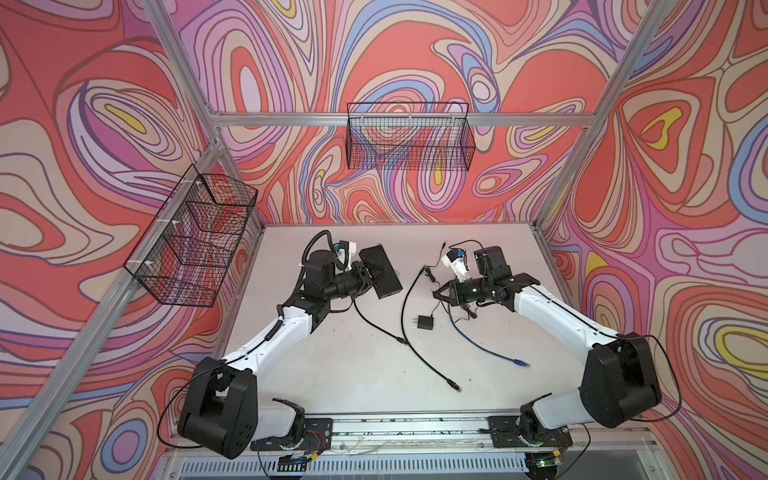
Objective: Insert the plug into the switch port
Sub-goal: 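Bring the barrel plug under the switch box held by the left gripper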
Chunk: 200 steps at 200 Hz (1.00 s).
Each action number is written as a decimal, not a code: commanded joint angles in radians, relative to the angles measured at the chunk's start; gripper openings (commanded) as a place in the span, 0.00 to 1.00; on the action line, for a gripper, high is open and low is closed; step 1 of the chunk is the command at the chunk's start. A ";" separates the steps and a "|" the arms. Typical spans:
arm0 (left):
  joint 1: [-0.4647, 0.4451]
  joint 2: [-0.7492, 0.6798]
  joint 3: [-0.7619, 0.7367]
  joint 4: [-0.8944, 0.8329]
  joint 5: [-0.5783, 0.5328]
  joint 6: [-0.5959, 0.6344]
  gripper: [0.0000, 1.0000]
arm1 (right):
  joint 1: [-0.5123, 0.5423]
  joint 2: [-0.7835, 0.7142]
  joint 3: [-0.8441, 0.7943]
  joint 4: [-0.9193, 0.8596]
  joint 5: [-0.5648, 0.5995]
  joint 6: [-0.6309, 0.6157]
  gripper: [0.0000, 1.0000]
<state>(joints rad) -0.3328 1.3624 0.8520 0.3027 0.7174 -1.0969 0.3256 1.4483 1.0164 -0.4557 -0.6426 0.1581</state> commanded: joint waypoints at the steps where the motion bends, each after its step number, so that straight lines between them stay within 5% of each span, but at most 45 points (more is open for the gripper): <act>1: -0.005 0.038 0.036 0.102 0.033 -0.022 0.07 | 0.018 -0.039 -0.024 0.067 -0.021 0.030 0.00; 200: -0.124 0.242 0.021 0.348 -0.134 -0.221 0.05 | 0.202 -0.050 -0.059 0.241 -0.001 0.138 0.00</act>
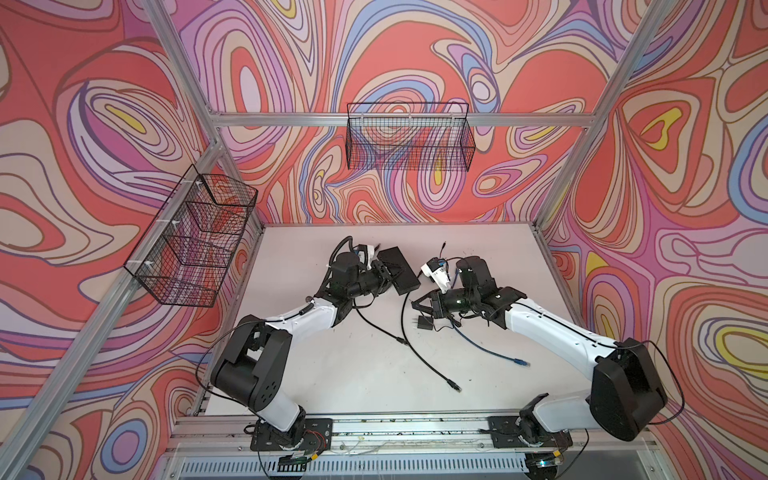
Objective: Insert the plug into the switch port
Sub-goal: 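Bring the barrel plug under the switch box held by the left gripper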
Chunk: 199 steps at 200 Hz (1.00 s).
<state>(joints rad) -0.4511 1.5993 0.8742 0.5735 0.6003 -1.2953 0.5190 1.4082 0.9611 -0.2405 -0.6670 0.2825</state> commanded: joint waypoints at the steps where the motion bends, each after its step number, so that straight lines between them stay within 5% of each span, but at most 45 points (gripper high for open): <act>1: -0.006 0.005 -0.001 0.077 -0.017 -0.022 0.05 | 0.009 -0.011 -0.003 0.026 0.024 0.013 0.00; 199: -0.006 -0.001 -0.035 0.117 -0.019 -0.045 0.04 | 0.010 -0.001 0.003 0.127 0.080 0.089 0.00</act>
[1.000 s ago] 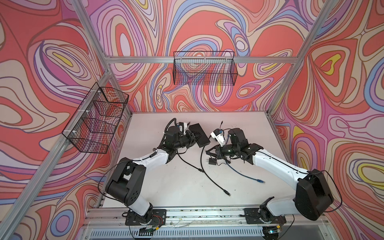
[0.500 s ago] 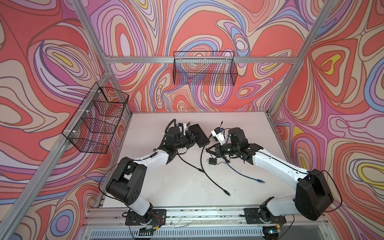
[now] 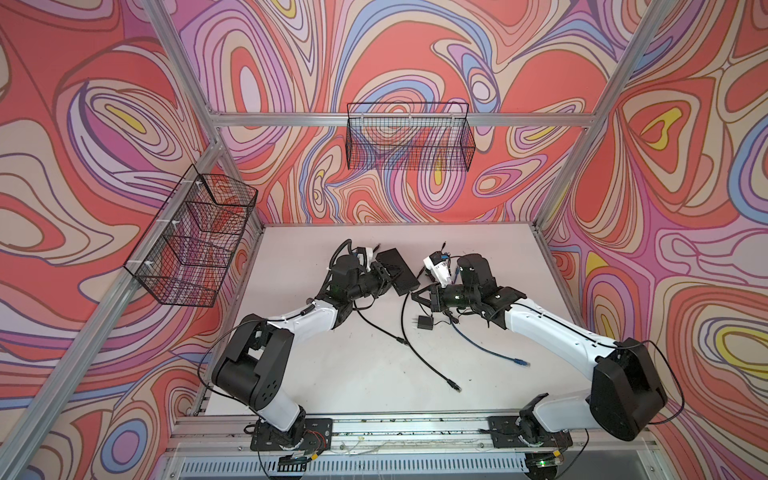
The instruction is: Insert the plug into the switch port
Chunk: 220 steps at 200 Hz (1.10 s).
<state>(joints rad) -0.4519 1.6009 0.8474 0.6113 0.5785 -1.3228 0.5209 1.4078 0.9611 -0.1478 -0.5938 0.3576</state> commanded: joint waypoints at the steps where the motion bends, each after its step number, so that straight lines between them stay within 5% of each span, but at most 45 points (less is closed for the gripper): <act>1: -0.005 -0.002 -0.009 0.080 0.003 -0.019 0.04 | 0.008 0.000 0.004 0.035 0.005 0.014 0.00; 220: -0.007 -0.035 -0.023 0.091 -0.008 -0.046 0.04 | 0.008 0.015 -0.002 0.037 0.019 0.019 0.00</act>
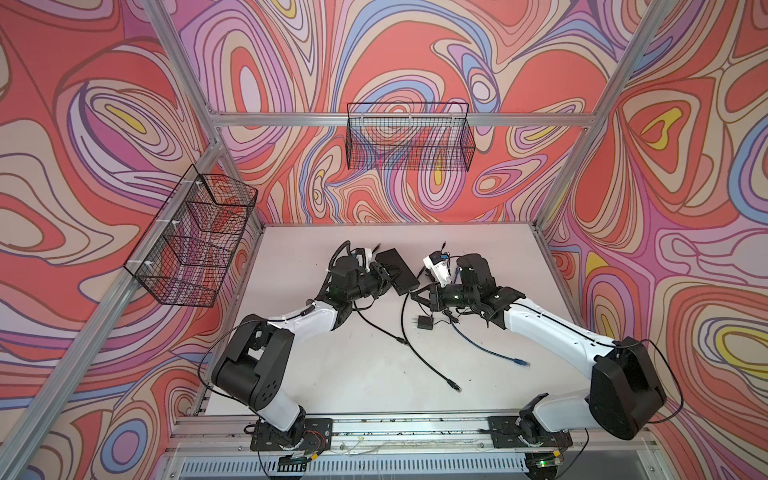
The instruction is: Insert the plug into the switch port
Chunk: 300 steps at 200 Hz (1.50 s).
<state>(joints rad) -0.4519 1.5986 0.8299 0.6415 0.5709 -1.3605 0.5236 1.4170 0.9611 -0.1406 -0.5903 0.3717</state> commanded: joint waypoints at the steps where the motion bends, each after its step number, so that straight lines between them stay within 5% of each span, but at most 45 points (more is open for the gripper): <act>1: -0.006 -0.032 -0.005 0.061 0.001 -0.008 0.04 | 0.006 0.005 -0.002 0.029 0.016 0.005 0.00; 210: -0.023 -0.039 -0.040 0.068 0.022 0.010 0.04 | 0.007 0.096 0.102 0.048 0.062 0.081 0.00; 300: -0.052 -0.042 -0.003 0.000 0.143 0.049 0.02 | 0.016 0.125 0.177 0.060 0.033 0.029 0.00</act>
<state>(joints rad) -0.4503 1.5948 0.8036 0.6540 0.5365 -1.3338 0.5381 1.5074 1.0546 -0.1982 -0.5724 0.4244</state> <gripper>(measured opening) 0.272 0.060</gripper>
